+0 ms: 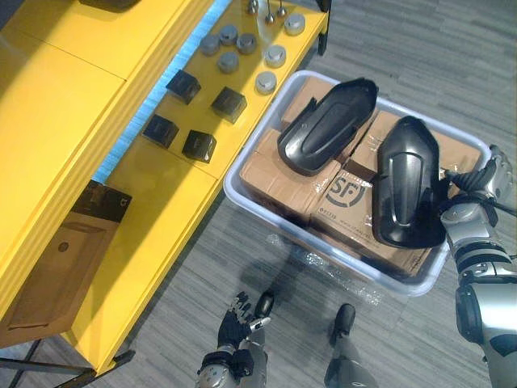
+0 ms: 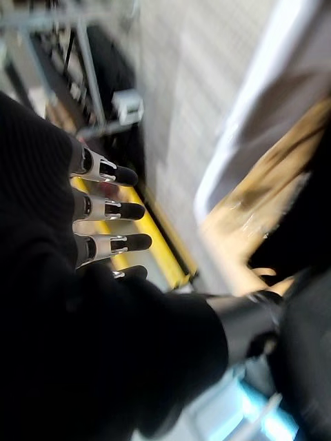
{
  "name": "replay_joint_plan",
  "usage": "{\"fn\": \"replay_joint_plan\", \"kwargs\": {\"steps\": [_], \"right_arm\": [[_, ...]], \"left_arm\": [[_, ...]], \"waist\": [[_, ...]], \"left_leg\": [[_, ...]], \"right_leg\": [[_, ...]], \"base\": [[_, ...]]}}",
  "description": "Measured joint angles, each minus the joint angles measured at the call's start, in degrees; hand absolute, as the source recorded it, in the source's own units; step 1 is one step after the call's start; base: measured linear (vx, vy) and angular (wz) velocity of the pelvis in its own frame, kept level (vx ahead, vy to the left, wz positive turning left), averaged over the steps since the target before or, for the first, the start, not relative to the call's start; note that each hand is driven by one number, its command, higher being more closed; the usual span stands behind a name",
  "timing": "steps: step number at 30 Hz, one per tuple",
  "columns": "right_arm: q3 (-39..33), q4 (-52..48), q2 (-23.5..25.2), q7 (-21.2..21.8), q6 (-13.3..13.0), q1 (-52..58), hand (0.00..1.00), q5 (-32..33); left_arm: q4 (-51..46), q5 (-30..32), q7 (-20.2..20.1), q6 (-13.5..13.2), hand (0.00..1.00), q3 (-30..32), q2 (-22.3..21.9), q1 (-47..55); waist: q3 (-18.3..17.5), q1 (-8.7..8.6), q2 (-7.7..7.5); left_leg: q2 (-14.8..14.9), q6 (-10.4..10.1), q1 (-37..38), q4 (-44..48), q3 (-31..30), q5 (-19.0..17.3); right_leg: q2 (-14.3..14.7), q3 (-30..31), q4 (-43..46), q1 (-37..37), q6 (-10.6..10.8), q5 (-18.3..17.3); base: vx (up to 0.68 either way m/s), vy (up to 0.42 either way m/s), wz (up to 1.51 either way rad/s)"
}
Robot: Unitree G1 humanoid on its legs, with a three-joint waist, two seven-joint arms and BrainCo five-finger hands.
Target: Walk over and take plastic housings, then place them on the shelf
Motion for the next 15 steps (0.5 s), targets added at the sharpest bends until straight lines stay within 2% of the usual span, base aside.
{"fn": "replay_joint_plan", "kwargs": {"steps": [2, 3, 7, 10, 15], "right_arm": [[-0.6, 2.2, 0.0, -0.4, -0.1, 0.4, 0.00, 1.6], [-0.6, 2.6, -0.4, 0.0, 0.0, 0.4, 1.00, 2.8], [0.4, 4.0, -2.0, 2.7, -0.7, 0.7, 1.00, 5.5], [1.0, 5.9, -5.2, 6.8, -1.4, 0.7, 1.00, 7.1], [0.9, 7.1, -5.8, 7.9, -1.5, 1.2, 1.00, 9.2]], "left_arm": [[1.4, 0.0, 0.6, -0.2, 0.00, 0.0, -0.9, -1.2], [2.3, 0.0, 0.8, -0.5, 0.00, 0.2, -1.3, -1.9], [4.8, 0.0, 0.9, -0.7, 0.00, 1.1, -2.1, -3.9], [4.9, 0.0, 0.7, -0.7, 0.00, 2.1, -2.2, -4.0], [4.9, 0.0, 0.4, -0.7, 0.00, 2.5, -2.4, -4.2]], "waist": [[0.3, 0.48, 0.40], [0.3, 0.55, 0.45], [0.3, 1.03, 0.50], [0.4, 1.22, 0.59], [0.5, 1.22, 0.98]], "left_leg": [[0.0, 0.0, -0.6, 0.1, -0.1, 0.0], [-0.1, 0.0, -1.2, 0.3, -0.1, 0.0], [-0.2, 0.0, -2.1, 0.5, -0.5, 0.0], [-0.4, 0.0, -2.7, 0.9, -1.4, 0.0], [-0.5, 0.0, -2.6, 1.0, -1.5, 0.0]], "right_leg": [[0.0, 0.0, 0.0, -0.6, 0.0, 0.0], [0.0, 0.0, 0.0, -1.0, 0.1, 0.1], [0.0, -0.1, 0.1, -1.7, 0.1, 0.1], [-0.1, -0.6, 0.1, -1.8, 0.2, 0.0], [-0.1, -0.5, 0.5, -1.8, 0.2, -0.1]], "base": [[0.02, -0.054, 0.02], [0.02, -0.053, 0.02], [0.03, -0.061, 0.05], [0.03, -0.045, 0.10], [0.04, -0.058, 0.00]]}}
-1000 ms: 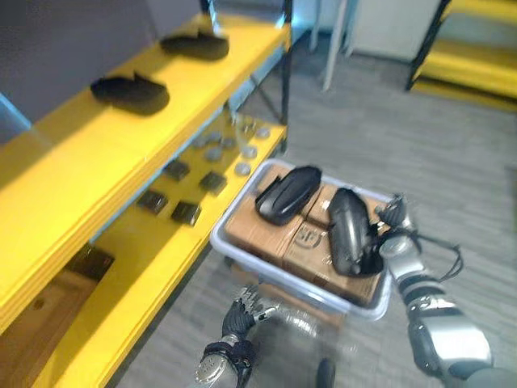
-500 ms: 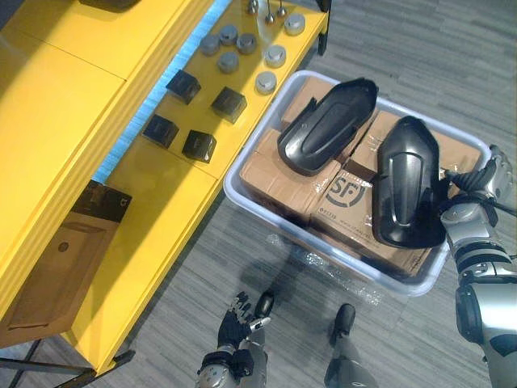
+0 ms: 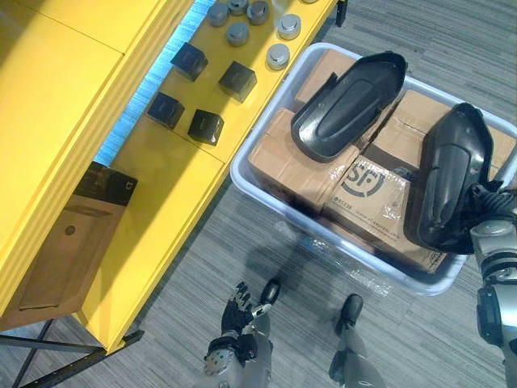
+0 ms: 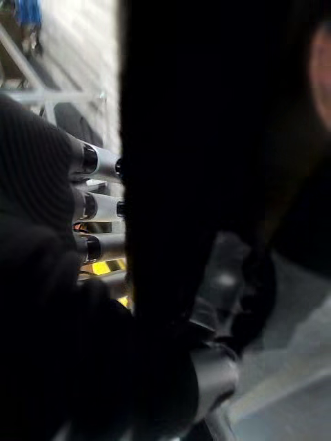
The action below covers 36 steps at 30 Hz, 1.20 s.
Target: Walk over and take plastic housings, then place them on the shelf
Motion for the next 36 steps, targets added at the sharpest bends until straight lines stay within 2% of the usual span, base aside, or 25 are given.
{"fn": "replay_joint_plan", "kwargs": {"steps": [4, 7, 9, 12, 14, 16, 18, 22, 24, 27, 28, 34, 36], "right_arm": [[0.0, -0.5, 0.6, 0.3, -0.2, 1.6, 1.00, 0.0], [-1.3, -6.5, 2.5, -0.4, 0.9, 6.4, 1.00, -0.3], [-2.4, -16.2, 4.8, -1.7, 2.3, 11.2, 1.00, -3.2], [-1.6, -25.6, 8.1, -1.9, 2.3, 14.7, 1.00, -9.5], [-0.3, -29.3, 9.2, -1.8, 2.2, 15.7, 1.00, -11.9], [0.1, -32.9, 10.9, -1.5, 2.0, 15.8, 1.00, -14.7], [0.2, -34.0, 11.7, -1.3, 2.0, 16.0, 1.00, -16.0], [2.2, -36.6, 13.5, -0.6, 1.5, 18.7, 1.00, -20.0], [2.8, -37.5, 14.6, 0.1, 1.5, 20.2, 1.00, -20.7], [5.1, -39.4, 15.4, 1.4, 1.5, 21.7, 1.00, -23.1], [7.1, -41.8, 15.9, 1.9, 1.5, 22.8, 1.00, -24.8], [12.7, -53.3, 18.1, 2.4, 0.9, 25.1, 1.00, -31.4], [13.3, -56.8, 18.6, 2.4, 0.1, 26.5, 1.00, -33.0]], "left_arm": [[0.0, 0.0, 0.0, 0.1, 0.00, 2.0, -1.5, -0.1], [-0.8, 0.1, 0.1, 0.1, 0.00, 2.4, -1.7, 0.0], [-3.4, 0.1, 0.2, 0.1, 0.00, 3.7, -1.6, 0.9], [-5.9, 0.1, 0.3, 0.1, 0.00, 5.0, -0.8, 1.3], [-7.8, 0.1, 0.1, -0.1, 0.00, 5.5, -0.3, 1.5], [-10.8, 0.1, -0.2, -0.5, 0.00, 6.3, 0.7, 2.9], [-11.1, 0.1, -0.3, -0.5, 0.00, 6.2, 1.6, 3.2], [-11.6, 0.1, -0.8, -0.4, 0.00, 4.1, 3.5, 2.2], [-11.6, 0.1, -1.4, -0.3, 0.00, 2.8, 3.6, 0.4], [-11.5, 0.0, -2.5, -0.1, 0.00, -0.2, 4.2, -3.9], [-11.4, -1.2, -2.9, -0.1, 0.00, -1.2, 4.7, -6.3], [-10.7, -8.2, -4.2, 0.0, 0.00, -6.2, 5.3, -13.7], [-10.7, -8.9, -4.2, 0.1, 0.00, -7.8, 5.3, -14.3]], "waist": [[0.0, -0.05, 0.09], [0.1, -0.38, 0.06], [0.3, -1.74, -0.25], [0.7, -3.21, -0.95], [0.6, -3.33, -1.48], [-0.5, -3.31, -3.52], [-1.2, -3.22, -4.73], [-5.1, -3.51, -7.71], [-7.3, -3.55, -8.31], [-9.1, -4.08, -8.30], [-10.9, -4.69, -8.34], [-15.0, -6.37, -8.83], [-16.4, -6.42, -9.14]], "left_leg": [[0.0, 0.0, 0.8, 0.3, 0.1, 0.0], [0.0, 0.0, 2.9, 0.2, 0.3, 0.0], [0.3, 0.0, 4.1, -0.5, 0.7, 0.0], [1.0, 0.0, 6.6, -1.3, 1.8, 0.0], [1.7, 0.0, 8.9, -2.0, 2.5, -0.1], [2.6, -0.3, 11.0, -2.9, 3.7, -0.3], [3.0, -0.4, 11.8, -3.3, 4.4, -0.3], [3.5, -0.4, 14.9, -4.0, 6.2, -0.3], [3.4, -0.4, 15.5, -4.0, 6.8, -0.3], [3.5, -0.3, 17.6, -4.3, 7.0, -0.3], [3.5, -0.3, 17.8, -4.4, 7.0, -0.3], [3.8, -0.3, 20.3, -5.6, 8.2, -0.6], [3.9, -0.3, 20.5, -5.7, 8.3, -0.6]], "right_leg": [[0.0, 0.2, 0.3, 0.6, 0.0, 0.0], [0.0, 0.3, 0.3, 2.6, -0.2, -0.3], [0.1, 0.5, 0.3, 3.4, -0.2, -0.3], [0.7, 1.2, -0.3, 5.4, -0.3, -0.2], [1.2, 2.0, -0.8, 7.1, -0.4, -0.1], [2.2, 2.9, -2.3, 8.9, -0.8, 0.2], [2.6, 3.5, -2.7, 9.4, -1.0, 0.4], [2.9, 4.9, -3.6, 11.8, -1.1, 0.4], [2.9, 5.3, -3.7, 12.2, -1.0, 0.4], [2.8, 5.2, -3.7, 14.1, -0.9, 0.3], [2.8, 5.2, -3.7, 14.4, -0.7, 0.1], [2.9, 5.4, -3.8, 16.0, -0.1, -0.3], [2.9, 5.5, -3.8, 16.1, -0.1, -0.3]], "base": [[0.04, -0.058, -0.03], [0.05, -0.067, -0.02], [0.04, -0.083, -0.11], [0.04, -0.091, -0.18], [0.03, -0.111, -0.19], [0.04, -0.128, -0.23], [0.03, -0.083, -0.21], [0.03, -0.059, -0.17], [0.01, -0.023, -0.16], [-0.01, -0.008, -0.02], [-0.04, -0.006, 0.03], [-0.05, -0.005, -0.03], [-0.05, -0.018, -0.05]]}}
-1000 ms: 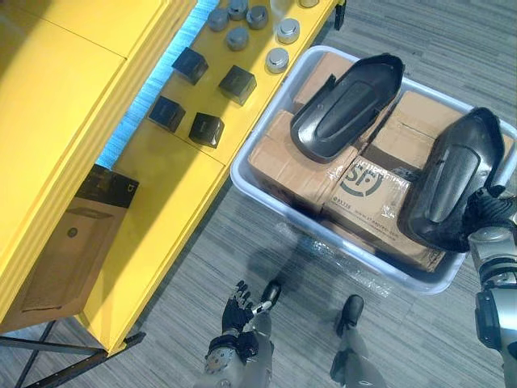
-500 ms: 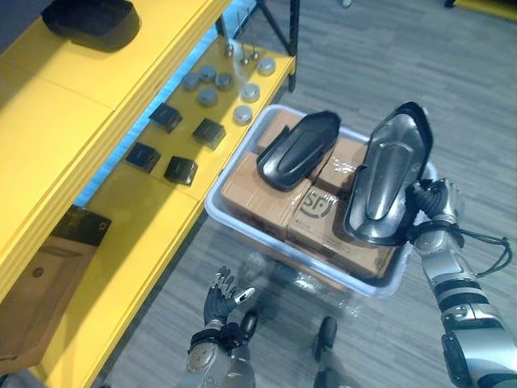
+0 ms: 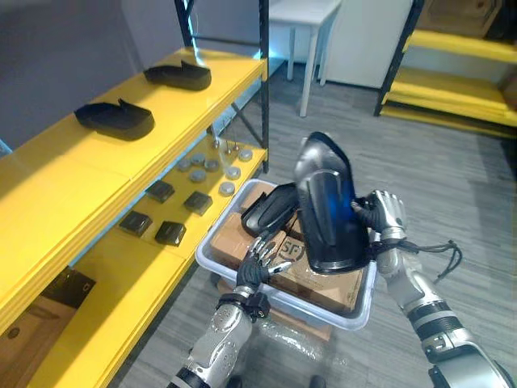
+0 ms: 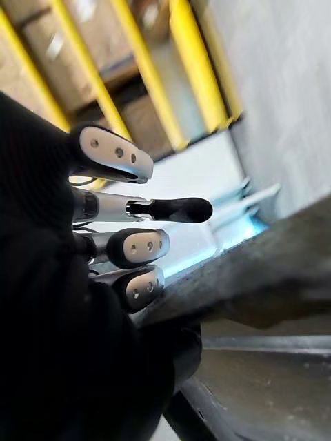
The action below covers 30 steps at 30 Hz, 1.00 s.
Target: Walk over and take plastic housings, then place them on the shelf
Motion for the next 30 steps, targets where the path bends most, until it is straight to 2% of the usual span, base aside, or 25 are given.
{"fn": "replay_joint_plan", "kwargs": {"steps": [6, 10, 13, 17, 18, 19, 21, 24, 25, 26, 29, 30], "right_arm": [[2.9, -8.1, 2.9, -0.3, -1.4, 4.9, 1.00, -2.3], [5.9, -10.8, 4.5, -1.2, -1.6, 7.3, 1.00, -2.5], [7.2, -11.2, 6.1, -2.1, -1.6, 7.5, 1.00, -2.1], [10.2, -16.0, 6.2, -3.3, -1.8, 9.6, 1.00, -0.2], [12.0, -17.4, 6.5, -3.9, -2.0, 10.2, 1.00, 1.2], [13.3, -18.0, 6.7, -4.6, -2.4, 10.3, 1.00, 1.4], [14.5, -18.0, 6.8, -5.2, -2.9, 10.5, 1.00, 1.9], [18.2, -19.8, 7.2, -6.8, -4.1, 11.2, 1.00, 3.8], [19.7, -20.2, 7.9, -8.0, -5.4, 11.4, 1.00, 4.1], [20.3, -20.2, 8.4, -8.5, -5.5, 11.4, 1.00, 4.1], [22.2, -19.7, 9.3, -10.9, -7.9, 12.0, 1.00, 5.9], [22.5, -19.3, 9.5, -11.3, -9.0, 12.0, 1.00, 6.6]], "left_arm": [[0.5, -0.1, 0.4, 1.1, 0.00, -4.0, -0.1, -1.3], [1.8, -0.2, 2.0, 1.5, 0.00, -4.0, 0.2, -1.4], [2.1, 0.0, 4.2, 1.9, 0.00, -4.3, 0.4, -1.4], [2.9, 5.2, 9.6, 2.9, 0.00, -3.7, 0.4, -1.5], [3.9, 6.1, 11.4, 3.6, 1.00, -3.6, 0.4, -1.9], [5.0, 8.2, 13.9, 4.0, 1.00, -3.3, 0.3, -2.1], [5.6, 10.0, 16.4, 4.3, 1.00, -2.3, 0.3, -2.6], [5.6, 10.5, 21.4, 4.2, 1.00, 1.0, -0.4, -3.0], [5.6, 10.5, 23.7, 3.4, 1.00, 3.1, -1.2, -3.2], [5.6, 10.6, 24.6, 3.1, 1.00, 4.2, -1.7, -3.2], [5.6, 12.8, 29.5, -0.9, 1.00, 9.1, -4.8, -3.9], [5.4, 14.2, 30.6, -1.9, 1.00, 10.0, -5.3, -3.9]], "waist": [[-2.6, -0.04, -0.26], [-3.4, -0.09, -0.25], [-3.9, -0.05, -0.23], [-4.5, -0.03, -0.21], [-5.0, -0.09, -0.20], [-5.3, -0.13, -0.23], [-5.4, -0.03, -0.30], [-5.4, -0.02, -0.32], [-5.4, -0.06, -0.32], [-5.4, -0.03, -0.31], [-5.4, -0.07, -0.22], [-5.4, -0.09, -0.20]], "left_leg": [[0.2, 0.0, 1.0, -0.1, 0.0, 0.0], [0.2, 0.0, 1.4, -0.1, 0.1, 0.0], [0.2, -0.1, 1.7, 0.0, 0.0, 0.0], [0.1, -0.1, 1.7, 0.1, -0.2, 0.0], [0.1, -0.1, 1.7, 0.1, -0.2, 0.0], [0.1, -0.1, 1.8, 0.2, -0.2, 0.0], [0.1, -0.1, 2.1, 0.4, -0.4, 0.0], [0.1, -0.1, 2.6, 0.8, -0.5, -0.4], [0.1, -0.1, 2.5, 1.0, -0.6, -0.4], [0.2, 0.0, 2.2, 1.0, -0.7, -0.5], [0.4, 0.3, 0.1, 1.4, -3.1, -0.4], [1.1, 1.1, -1.3, 1.3, -2.1, 0.1]], "right_leg": [[0.1, 0.0, -0.3, 1.0, 0.0, 0.0], [0.1, 0.0, -0.3, 1.3, 0.0, 0.0], [0.1, -0.1, -0.3, 1.7, -0.1, 0.1], [0.1, -0.4, -0.3, 2.0, -0.2, 0.1], [0.1, -0.4, -0.3, 2.0, -0.3, 0.2], [0.1, -0.4, -0.3, 2.2, -0.3, 0.2], [0.1, -0.7, -0.4, 2.8, -0.3, 0.1], [0.2, -0.8, -0.4, 3.6, -0.3, -0.1], [0.2, -1.0, -0.4, 3.6, -0.4, -0.1], [0.2, -1.1, -0.4, 3.6, -0.4, -0.1], [0.4, -4.1, -0.4, 3.5, -0.6, -0.2], [0.5, -6.3, -0.3, 3.6, -0.9, -0.4]], "base": [[-0.02, -0.008, 0.00], [0.00, 0.000, 0.00], [0.00, 0.000, 0.00], [-0.01, -0.014, 0.03], [0.00, 0.000, 0.00], [0.00, 0.000, 0.00], [-0.02, -0.018, 0.06], [-0.03, -0.014, 0.04], [-0.04, -0.016, 0.05], [-0.05, -0.023, 0.15], [-0.04, -0.039, 0.47], [-0.03, -0.062, 0.85]]}}
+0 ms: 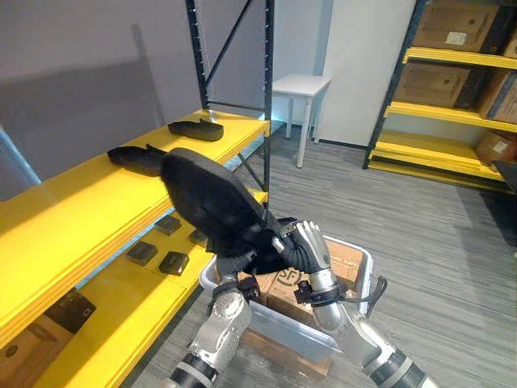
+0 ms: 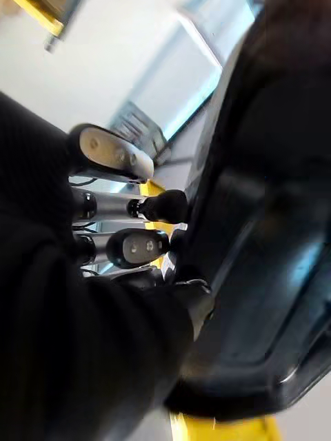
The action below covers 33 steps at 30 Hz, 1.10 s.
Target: Walk over and take plastic housings, then place them on the shelf
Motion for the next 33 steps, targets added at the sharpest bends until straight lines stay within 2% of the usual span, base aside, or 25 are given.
{"fn": "replay_joint_plan", "kwargs": {"steps": [1, 3, 4, 5, 6, 7, 10, 13, 15, 16, 17, 18, 19, 20, 21, 22, 23, 24, 26, 28, 29, 30, 31, 32, 33], "right_arm": [[0.0, -0.1, 0.0, -0.2, -0.4, 0.1, 1.00, 0.3], [0.0, 0.6, 0.1, -0.8, -1.6, 0.2, 1.00, 1.7], [0.3, 1.4, 0.1, -0.7, -1.8, 0.1, 1.00, 1.7], [1.5, 4.0, 0.1, 0.3, -2.2, 0.0, 1.00, 1.7], [3.7, 6.8, 0.3, 1.7, -2.2, 0.1, 1.00, 1.7], [4.9, 7.7, 0.7, 2.4, -2.2, 0.3, 1.00, 1.7], [6.3, 8.3, 7.1, 4.7, -2.2, 2.7, 1.00, 1.7], [5.8, 8.4, 10.1, 5.3, -2.0, 3.9, 1.00, 1.6], [5.5, 8.4, 10.8, 5.6, -2.0, 4.1, 1.00, 1.6], [4.5, 8.4, 11.1, 5.6, -2.0, 4.5, 1.00, 1.7], [3.9, 8.4, 11.3, 5.6, -2.0, 4.5, 1.00, 1.7], [2.8, 8.4, 11.8, 6.1, -2.0, 4.5, 1.00, 1.7], [2.2, 8.7, 12.1, 6.7, -2.0, 4.6, 1.00, 1.7], [1.8, 8.7, 12.3, 7.2, -2.2, 4.8, 1.00, 1.7], [1.6, 8.6, 13.4, 7.8, -2.5, 4.9, 0.00, 1.7], [1.2, 8.6, 14.3, 8.0, -2.7, 4.9, 0.00, 1.8], [0.2, 8.6, 15.8, 8.8, -2.8, 4.8, 0.00, 2.6], [-0.6, 8.6, 16.5, 9.3, -2.8, 4.8, 0.00, 4.0], [-1.2, 8.6, 16.6, 10.3, -3.0, 4.9, 0.00, 6.5], [-1.5, 7.1, 16.5, 12.4, -3.6, 7.8, 0.00, 8.9], [-2.0, 6.0, 16.5, 12.7, -3.8, 9.0, 0.00, 9.1], [-2.8, 4.6, 16.8, 13.5, -4.1, 11.4, 0.00, 10.4], [-2.7, 4.0, 17.6, 14.5, -4.2, 13.7, 0.00, 11.5], [-2.6, 4.0, 17.5, 14.8, -4.3, 14.1, 0.00, 11.7], [-2.1, 4.1, 16.9, 16.1, -4.4, 15.5, 0.00, 13.2]], "left_arm": [[-0.3, 0.5, 0.5, -0.4, 1.00, 0.4, -0.3, 0.0], [-2.4, 1.9, 1.6, -1.7, 1.00, 2.8, -2.2, 0.0], [-3.0, 1.9, 1.7, -2.2, 1.00, 3.3, -2.5, 0.0], [-5.1, 2.5, 1.8, -3.1, 1.00, 3.5, -3.3, 0.0], [-8.1, 3.1, 1.0, -4.6, 1.00, 2.3, -4.5, -0.1], [-9.5, 3.2, 0.5, -5.4, 1.00, 1.7, -5.2, 0.0], [-14.8, 3.2, -3.4, -8.0, 1.00, 0.1, -6.9, 1.6], [-16.8, 6.4, -6.5, -8.2, 1.00, 1.2, -5.6, 4.6], [-17.6, 9.8, -7.7, -7.9, 1.00, 2.2, -5.4, 7.7], [-17.6, 12.5, -8.4, -6.8, 1.00, 2.1, -4.8, 9.1], [-17.6, 14.0, -8.8, -6.1, 1.00, 2.0, -4.5, 9.8], [-17.6, 17.6, -9.4, -4.6, 1.00, 2.1, -3.6, 10.9], [-18.0, 19.4, -10.0, -4.2, 1.00, 2.1, -2.9, 11.2], [-18.8, 21.9, -10.5, -3.5, 1.00, 2.3, -1.9, 11.3], [-20.1, 24.4, -11.1, -3.1, 1.00, 2.8, -0.5, 11.3], [-20.7, 25.8, -11.3, -2.9, 1.00, 3.3, 0.4, 11.2], [-21.0, 28.0, -11.5, -2.5, 1.00, 5.0, 1.1, 11.1], [-20.8, 28.7, -11.3, -1.7, 1.00, 6.7, 1.2, 11.1], [-19.1, 29.9, -11.1, -0.4, 1.00, 9.8, 1.6, 11.1], [-16.4, 31.0, -10.9, 1.3, 1.00, 11.0, 3.3, 10.4], [-15.5, 31.7, -10.9, 1.6, 1.00, 10.9, 3.5, 9.7], [-13.8, 31.9, -10.9, 2.1, 1.00, 10.8, 3.7, 8.5], [-13.1, 32.0, -10.9, 2.9, 1.00, 10.9, 5.5, 7.6], [-12.9, 32.2, -10.8, 3.0, 1.00, 11.1, 5.6, 7.7], [-12.8, 32.4, -10.4, 3.5, 1.00, 11.4, 5.6, 7.7]], "waist": [[0.0, -0.16, 0.05], [0.0, -0.51, 0.07], [0.0, -0.45, 0.07], [0.0, -0.19, 0.08], [0.1, 0.17, 0.25], [0.1, 0.35, 0.30], [-0.1, 1.59, 0.58], [-1.7, 1.81, 0.44], [-1.8, 1.95, 0.25], [-1.8, 2.04, 0.11], [-1.8, 2.09, 0.06], [-1.5, 2.38, -0.62], [-1.3, 2.50, -0.93], [-1.2, 2.77, -1.11], [-1.3, 2.85, -1.51], [-1.2, 2.65, -1.60], [-0.8, 2.31, -1.64], [-0.4, 2.05, -1.78], [0.8, 1.67, -1.68], [0.9, 0.63, -1.87], [0.9, 0.16, -2.05], [1.1, -0.25, -2.80], [1.4, -0.24, -6.00], [1.4, -0.20, -6.09], [1.7, -0.03, -4.65]], "left_leg": [[0.9, 0.9, -0.8, -0.3, 2.7, 0.5], [5.7, 6.2, -4.1, -0.4, 19.3, 1.8], [7.0, 7.2, -4.7, 0.1, 24.9, 1.5], [9.6, 8.5, -5.7, 1.2, 35.8, 0.5], [11.4, 8.0, -6.1, 2.5, 44.4, 0.0], [11.7, 7.4, -6.1, 2.8, 47.2, -0.4], [8.9, 1.6, -4.1, 1.3, 48.9, 1.6], [4.7, 1.5, -3.3, 1.0, 48.8, 2.1], [1.2, 1.8, -2.4, 1.3, 47.7, 2.3], [-0.8, 3.2, -1.7, 1.4, 46.2, 1.8], [-1.6, 3.7, -1.2, 1.4, 45.5, 1.5], [-3.2, 5.4, 0.5, 2.2, 43.0, 1.2], [-3.6, 5.9, 1.2, 2.8, 41.6, 0.8], [-4.0, 6.4, 2.1, 3.1, 39.3, 0.0], [-4.5, 6.9, 3.1, 3.1, 36.3, -1.0], [-4.6, 7.1, 3.2, 3.2, 34.5, -1.6], [-4.3, 7.9, 3.5, 3.0, 30.7, -2.4], [-4.4, 7.9, 4.3, 2.7, 28.4, -2.5], [-4.9, 7.7, 6.5, 2.7, 25.1, -2.5], [-5.0, 7.1, 6.8, 2.9, 20.8, -2.7], [-5.1, 6.4, 6.6, 3.0, 19.5, -3.0], [-5.7, 5.5, 6.5, 2.9, 18.1, -3.2], [-8.1, 4.1, 7.0, 3.6, 17.0, -3.9], [-8.3, 3.7, 7.4, 3.6, 17.0, -4.2], [-6.2, 3.0, 7.2, 4.3, 17.1, -4.6]], "right_leg": [[0.1, -1.7, 0.1, 0.0, -0.5, -0.2], [-0.4, -8.2, 0.2, 0.1, -1.2, -0.7], [-0.8, -9.4, 0.2, 0.2, -1.1, -0.9], [-1.5, -11.9, 0.2, 0.6, -0.3, -1.5], [-2.4, -14.4, 0.0, 1.2, 0.3, -1.9], [-2.9, -15.1, -0.1, 1.5, 0.5, -2.1], [-5.8, -16.4, -0.1, 3.8, 2.5, -2.5], [-10.0, -16.5, 1.0, 4.5, 4.3, -3.0], [-15.1, -17.1, 6.7, 4.3, 5.3, -5.1], [-18.1, -18.0, 11.8, 4.3, 3.5, -6.7], [-19.8, -18.2, 15.2, 4.1, 3.3, -6.7], [-23.8, -17.9, 24.5, 4.0, 2.5, -6.2], [-25.1, -17.2, 28.1, 4.0, 1.0, -5.1], [-26.2, -15.4, 33.0, 3.5, -2.9, -2.3], [-26.5, -9.9, 39.1, 1.6, -4.8, 2.7], [-25.8, -6.2, 42.7, -0.1, -2.9, 0.8], [-22.5, -0.6, 49.8, -3.5, -1.3, -8.9], [-19.9, 1.6, 51.8, -5.0, -1.6, -13.8], [-16.7, 2.6, 49.1, -6.8, -1.5, -17.8], [-10.5, 10.3, 36.3, -9.9, -0.4, -18.6], [-8.8, 13.4, 32.2, -10.3, -0.1, -18.7], [-7.1, 18.2, 25.4, -11.1, 1.7, -17.1], [-7.6, 20.2, 19.8, -11.9, 4.2, -6.7], [-8.0, 19.4, 20.6, -11.5, 4.5, -8.4], [-6.7, 18.6, 18.6, -10.3, 4.1, -8.4]], "base": [[-0.01, -0.087, 1.21], [0.04, -0.094, 1.40], [0.07, -0.035, 1.28], [0.06, 0.018, 1.23], [0.11, 0.088, 1.18], [0.11, 0.112, 1.04], [0.17, 0.178, 0.42], [0.21, 0.185, 0.17], [0.27, 0.210, 0.35], [0.33, 0.256, 0.58], [0.33, 0.241, 0.88], [0.21, 0.158, 0.83], [0.24, 0.191, 1.05], [0.24, 0.187, 1.13], [0.24, 0.164, 1.15], [0.25, 0.052, 1.37], [0.24, -0.049, 1.27], [0.22, -0.074, 1.41], [0.19, -0.076, 1.17], [0.21, -0.165, 1.30], [0.21, -0.238, 1.40], [0.25, -0.331, 1.32], [0.21, -0.282, 1.04], [0.25, -0.306, 0.43], [0.18, -0.194, 0.00]]}}
